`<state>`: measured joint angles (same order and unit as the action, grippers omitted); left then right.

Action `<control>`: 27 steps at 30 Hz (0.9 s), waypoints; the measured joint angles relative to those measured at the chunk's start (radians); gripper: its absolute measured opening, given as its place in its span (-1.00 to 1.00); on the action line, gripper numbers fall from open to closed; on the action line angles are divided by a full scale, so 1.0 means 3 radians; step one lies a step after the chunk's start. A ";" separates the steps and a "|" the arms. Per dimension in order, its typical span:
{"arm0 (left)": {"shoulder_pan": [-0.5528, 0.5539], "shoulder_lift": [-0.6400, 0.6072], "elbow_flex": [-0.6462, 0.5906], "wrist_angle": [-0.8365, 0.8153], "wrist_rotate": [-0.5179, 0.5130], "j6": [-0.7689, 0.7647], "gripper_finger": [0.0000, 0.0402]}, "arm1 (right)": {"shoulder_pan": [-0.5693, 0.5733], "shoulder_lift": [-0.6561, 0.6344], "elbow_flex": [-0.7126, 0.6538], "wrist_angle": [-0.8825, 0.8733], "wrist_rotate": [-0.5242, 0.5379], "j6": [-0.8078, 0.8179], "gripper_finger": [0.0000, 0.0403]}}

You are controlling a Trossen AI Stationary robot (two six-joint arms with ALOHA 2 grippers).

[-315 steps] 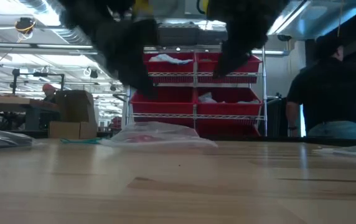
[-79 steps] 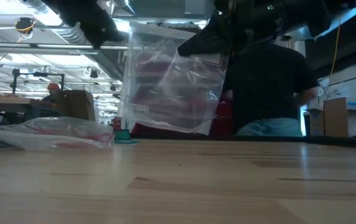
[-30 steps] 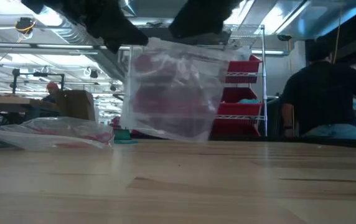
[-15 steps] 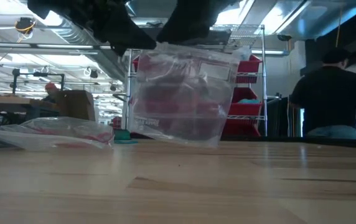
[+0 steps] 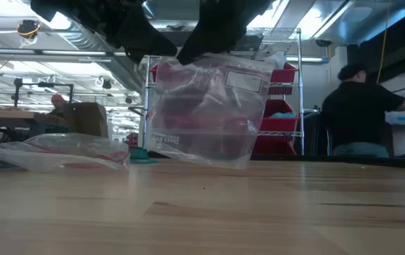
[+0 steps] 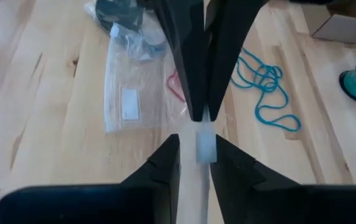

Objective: Sort rubber bands
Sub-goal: Open the transparent zip bag

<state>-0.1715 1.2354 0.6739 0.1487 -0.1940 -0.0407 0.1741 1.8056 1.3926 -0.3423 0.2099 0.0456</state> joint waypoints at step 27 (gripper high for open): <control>0.0000 -0.0001 0.0001 -0.0008 -0.0001 0.0051 -1.00 | 0.0000 -0.0020 0.0145 -0.0211 0.0023 0.0001 -0.64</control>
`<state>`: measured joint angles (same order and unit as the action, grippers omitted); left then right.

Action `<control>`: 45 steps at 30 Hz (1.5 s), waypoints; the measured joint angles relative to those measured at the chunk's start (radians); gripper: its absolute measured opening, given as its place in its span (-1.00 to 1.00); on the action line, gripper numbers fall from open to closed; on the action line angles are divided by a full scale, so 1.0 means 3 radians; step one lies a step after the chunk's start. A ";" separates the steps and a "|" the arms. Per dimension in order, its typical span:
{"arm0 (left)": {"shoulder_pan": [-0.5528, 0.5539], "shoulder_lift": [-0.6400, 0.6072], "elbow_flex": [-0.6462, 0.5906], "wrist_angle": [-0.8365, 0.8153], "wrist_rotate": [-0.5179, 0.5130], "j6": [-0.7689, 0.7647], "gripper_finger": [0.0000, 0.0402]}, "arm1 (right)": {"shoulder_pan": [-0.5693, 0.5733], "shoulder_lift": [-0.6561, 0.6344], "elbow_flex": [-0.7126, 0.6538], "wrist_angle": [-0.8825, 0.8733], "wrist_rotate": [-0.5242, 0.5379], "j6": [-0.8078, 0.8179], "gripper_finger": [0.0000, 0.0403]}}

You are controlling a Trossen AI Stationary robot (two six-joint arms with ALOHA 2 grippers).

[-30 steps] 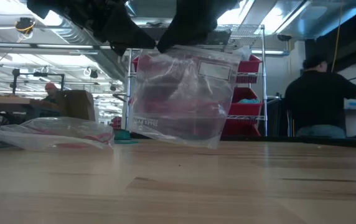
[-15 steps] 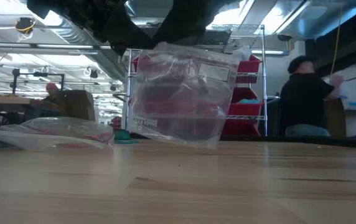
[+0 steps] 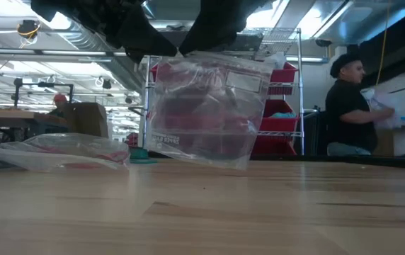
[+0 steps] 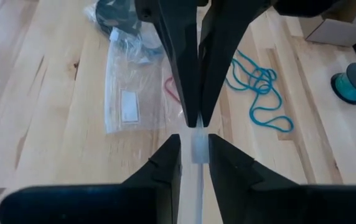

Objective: Sort rubber bands
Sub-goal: Open the transparent zip bag

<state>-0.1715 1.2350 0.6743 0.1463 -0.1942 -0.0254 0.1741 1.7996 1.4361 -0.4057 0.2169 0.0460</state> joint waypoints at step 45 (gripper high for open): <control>0.0004 0.0000 0.0000 -0.0117 -0.0002 -0.0001 -1.00 | 0.0010 -0.0027 0.0001 -0.0747 0.0001 0.0180 -0.92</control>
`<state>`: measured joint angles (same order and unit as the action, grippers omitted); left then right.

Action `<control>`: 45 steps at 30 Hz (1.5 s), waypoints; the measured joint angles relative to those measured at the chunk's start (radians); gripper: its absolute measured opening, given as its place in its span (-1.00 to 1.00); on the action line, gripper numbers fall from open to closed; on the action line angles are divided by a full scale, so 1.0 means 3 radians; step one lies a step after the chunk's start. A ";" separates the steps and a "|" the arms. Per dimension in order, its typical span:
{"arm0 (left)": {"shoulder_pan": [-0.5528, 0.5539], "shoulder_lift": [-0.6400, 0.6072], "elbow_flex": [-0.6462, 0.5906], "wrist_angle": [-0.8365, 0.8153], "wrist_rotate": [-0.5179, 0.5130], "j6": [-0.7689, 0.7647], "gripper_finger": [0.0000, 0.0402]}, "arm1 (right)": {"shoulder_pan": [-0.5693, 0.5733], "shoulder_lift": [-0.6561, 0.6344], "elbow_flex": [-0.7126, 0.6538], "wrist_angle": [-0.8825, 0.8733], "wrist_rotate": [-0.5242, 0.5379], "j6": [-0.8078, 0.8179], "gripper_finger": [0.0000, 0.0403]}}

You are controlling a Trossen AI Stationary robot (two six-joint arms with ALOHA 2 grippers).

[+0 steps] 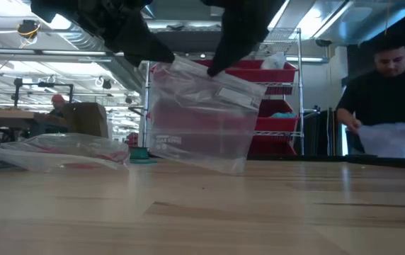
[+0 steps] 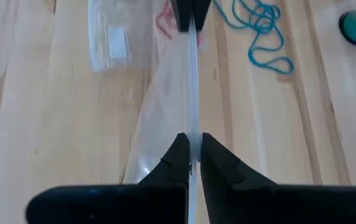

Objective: Sort rubber bands
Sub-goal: Open the transparent zip bag

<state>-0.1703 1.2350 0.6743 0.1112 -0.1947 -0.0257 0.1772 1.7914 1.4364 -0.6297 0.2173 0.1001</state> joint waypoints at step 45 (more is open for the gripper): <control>0.0003 -0.0003 0.0001 0.0211 0.0000 0.0268 -1.00 | 0.0019 -0.0399 0.0002 -0.0590 -0.0094 0.0289 -0.40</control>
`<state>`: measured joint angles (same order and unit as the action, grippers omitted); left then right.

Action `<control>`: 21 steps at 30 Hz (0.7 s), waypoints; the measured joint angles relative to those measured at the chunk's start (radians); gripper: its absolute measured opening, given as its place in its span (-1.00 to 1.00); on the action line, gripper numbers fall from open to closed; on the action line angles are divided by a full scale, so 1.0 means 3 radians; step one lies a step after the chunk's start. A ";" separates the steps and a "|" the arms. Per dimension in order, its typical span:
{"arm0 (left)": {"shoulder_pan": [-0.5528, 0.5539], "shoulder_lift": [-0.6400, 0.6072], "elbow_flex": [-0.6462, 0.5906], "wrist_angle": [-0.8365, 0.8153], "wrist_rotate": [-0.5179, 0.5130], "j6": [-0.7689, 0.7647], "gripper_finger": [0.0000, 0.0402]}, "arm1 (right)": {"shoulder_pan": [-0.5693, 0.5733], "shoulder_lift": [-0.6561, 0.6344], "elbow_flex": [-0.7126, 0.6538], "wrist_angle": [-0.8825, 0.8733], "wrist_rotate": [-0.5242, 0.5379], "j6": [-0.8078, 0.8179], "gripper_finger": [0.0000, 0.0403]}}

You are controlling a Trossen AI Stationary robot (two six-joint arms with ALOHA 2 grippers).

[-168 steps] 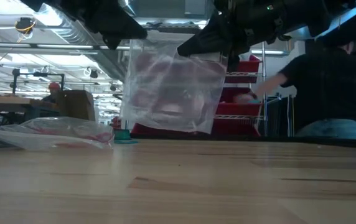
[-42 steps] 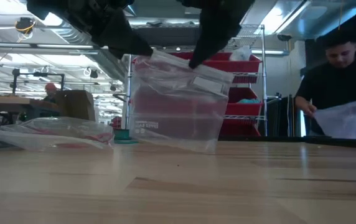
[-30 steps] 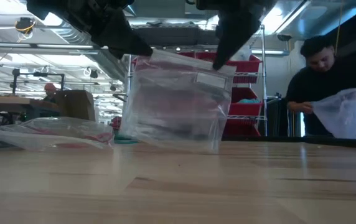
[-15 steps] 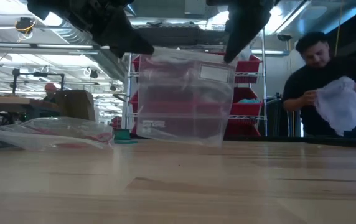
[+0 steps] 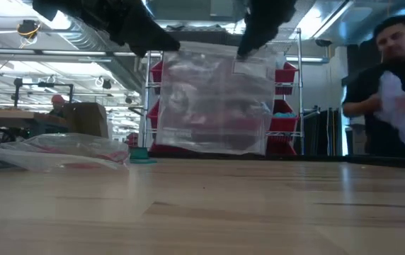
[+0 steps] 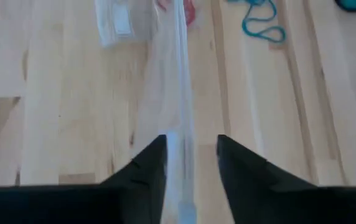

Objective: Sort rubber bands
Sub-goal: Open the transparent zip bag, then put the blue rubber band into the transparent zip bag

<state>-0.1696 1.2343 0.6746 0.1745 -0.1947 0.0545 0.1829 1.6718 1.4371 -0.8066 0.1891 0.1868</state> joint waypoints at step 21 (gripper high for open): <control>0.0092 0.0000 0.0000 -0.0003 -0.0001 0.0055 -1.00 | 0.0000 0.0274 0.0211 0.0488 0.0002 -0.0470 -0.10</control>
<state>-0.1421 1.2343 0.6746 0.1737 -0.1951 0.0711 0.1829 1.7540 1.5003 -0.6603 0.1898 0.0458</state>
